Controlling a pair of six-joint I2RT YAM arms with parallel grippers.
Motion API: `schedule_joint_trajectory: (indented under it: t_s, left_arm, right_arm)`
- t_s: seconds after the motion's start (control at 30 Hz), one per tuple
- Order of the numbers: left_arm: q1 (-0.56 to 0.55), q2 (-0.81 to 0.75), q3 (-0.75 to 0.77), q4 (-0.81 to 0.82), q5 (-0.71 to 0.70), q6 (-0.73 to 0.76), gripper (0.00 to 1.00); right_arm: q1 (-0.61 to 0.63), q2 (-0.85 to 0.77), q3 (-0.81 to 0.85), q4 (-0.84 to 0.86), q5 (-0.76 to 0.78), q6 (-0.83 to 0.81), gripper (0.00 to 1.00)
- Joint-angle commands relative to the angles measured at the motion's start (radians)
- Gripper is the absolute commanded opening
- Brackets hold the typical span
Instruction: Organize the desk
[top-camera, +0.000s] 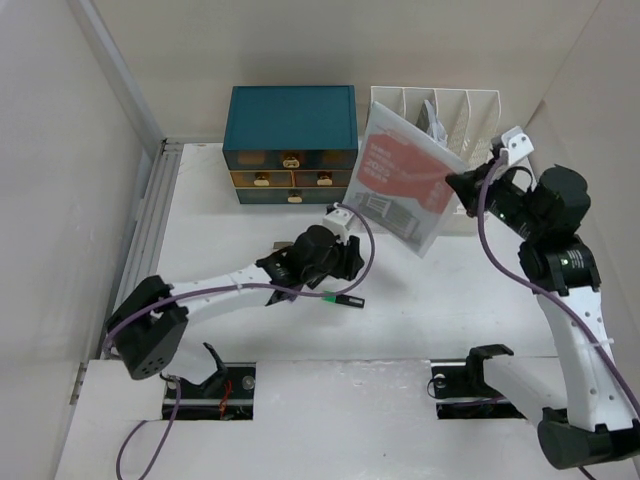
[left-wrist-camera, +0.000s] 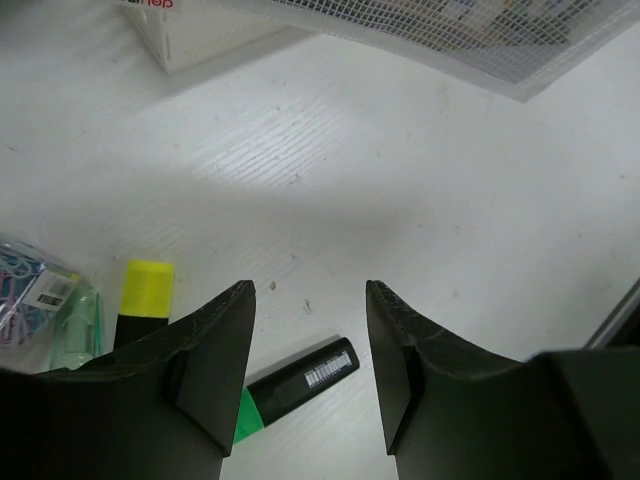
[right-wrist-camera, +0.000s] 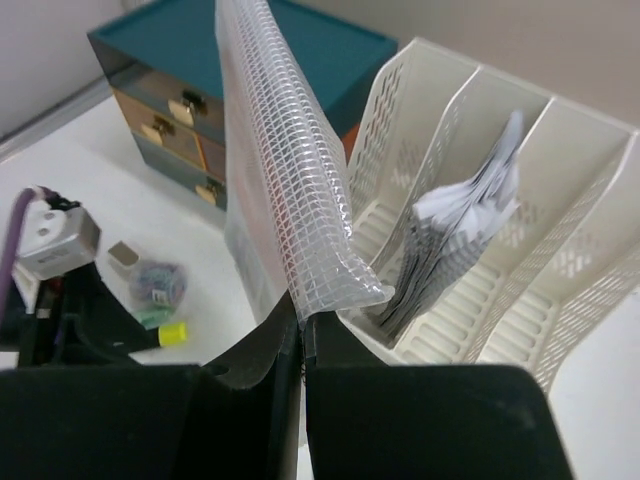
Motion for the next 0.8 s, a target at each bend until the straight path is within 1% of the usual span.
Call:
schedule_joint_trajectory:
  t_s: [0.0,0.03,0.17,0.37,0.4,0.47,0.53,0.57,0.67,0.77]
  left_arm:
    - [0.002,-0.123,0.053,-0.042,-0.014,0.016,0.46]
    - [0.002,-0.144,0.053,-0.042,-0.005,0.016,0.46]
    - [0.002,-0.239,0.053,-0.099,-0.005,0.016,0.46]
    - [0.002,-0.364,0.053,-0.194,-0.039,0.007,0.5]
    - [0.002,-0.38,0.053,-0.215,-0.06,0.007,0.51]
    - [0.002,-0.431,0.044,-0.225,-0.069,0.007,0.52]
    - [0.002,-0.462,0.033,-0.248,-0.097,0.007,0.52]
    - [0.002,-0.488,0.023,-0.248,-0.097,0.007,0.54]
    - [0.002,-0.522,0.012,-0.257,-0.097,0.007,0.54]
    - [0.002,-0.522,0.003,-0.257,-0.097,0.007,0.54]
  right_arm:
    - [0.007,-0.049,0.09,0.117,0.053,0.001,0.0]
    - [0.007,-0.049,0.1,0.13,0.078,0.02,0.0]
    - [0.007,-0.038,0.174,0.157,0.275,0.055,0.0]
    - [-0.004,0.002,0.284,0.214,0.452,0.066,0.0]
    - [-0.004,0.017,0.298,0.225,0.503,0.066,0.0]
    - [-0.004,0.032,0.33,0.24,0.547,0.057,0.0]
    - [-0.004,0.045,0.34,0.254,0.615,0.057,0.0]
    - [-0.004,0.054,0.35,0.278,0.636,0.057,0.0]
    - [-0.004,0.065,0.35,0.292,0.712,0.057,0.0]
    - [-0.004,0.074,0.335,0.34,0.779,0.023,0.0]
